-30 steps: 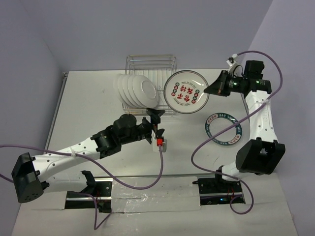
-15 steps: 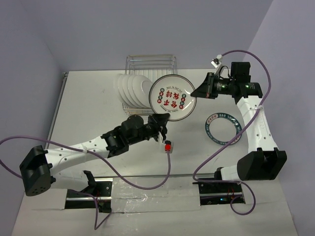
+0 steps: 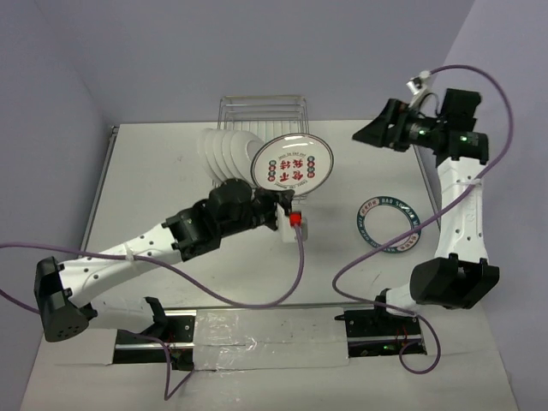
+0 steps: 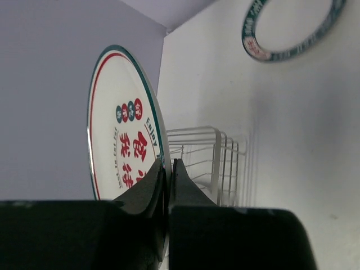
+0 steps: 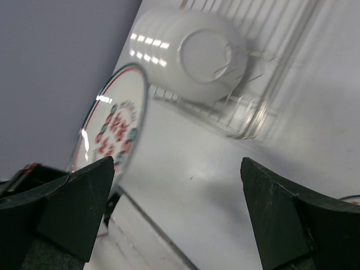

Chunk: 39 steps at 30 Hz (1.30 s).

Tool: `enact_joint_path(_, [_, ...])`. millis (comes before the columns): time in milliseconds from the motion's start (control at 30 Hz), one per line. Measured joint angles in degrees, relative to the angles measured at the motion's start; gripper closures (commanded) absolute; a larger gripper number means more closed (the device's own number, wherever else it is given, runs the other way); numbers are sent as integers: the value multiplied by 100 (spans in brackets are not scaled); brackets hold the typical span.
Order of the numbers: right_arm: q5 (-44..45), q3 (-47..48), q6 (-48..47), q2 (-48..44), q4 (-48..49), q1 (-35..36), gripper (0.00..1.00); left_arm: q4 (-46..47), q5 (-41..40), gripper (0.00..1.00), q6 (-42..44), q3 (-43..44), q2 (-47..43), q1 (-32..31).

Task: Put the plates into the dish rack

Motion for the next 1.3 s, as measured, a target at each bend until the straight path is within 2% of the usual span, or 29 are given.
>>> enact_joint_path(133, [-48,490,-24,284,129,-914,0,-868,398,100,-2166,1641,258,625])
enact_joint_path(267, [-24,393,-129,400,125,-1043,0,-1060,728,100,-4730,3167,844,1762])
enact_joint_path(433, [33,107,-291,407,79,-1054,0,-1263,1137,100,-7637,3880,1576,2935])
enact_joint_path(533, [144,22,-450,407,59,-1073,0,-1185,1622,100,-9068,3786,2055,3499])
enact_joint_path(600, [245,-55,-590,404,48,-1086,0,-1110,1825,100,-9731,3624,2326,3716])
enact_joint_path(767, [490,-247,-911,404,-125,-1126,0,-962,2096,100,-10649,3289,2747,3825])
enact_joint_path(900, [586,-271,-1071,404,-186,-1145,0,-647,2321,100,-11003,3237,2861,3862])
enact_joint_path(1300, [638,-431,-1241,407,-254,-1156,0,-103,2396,100,-11184,3195,3132,4234])
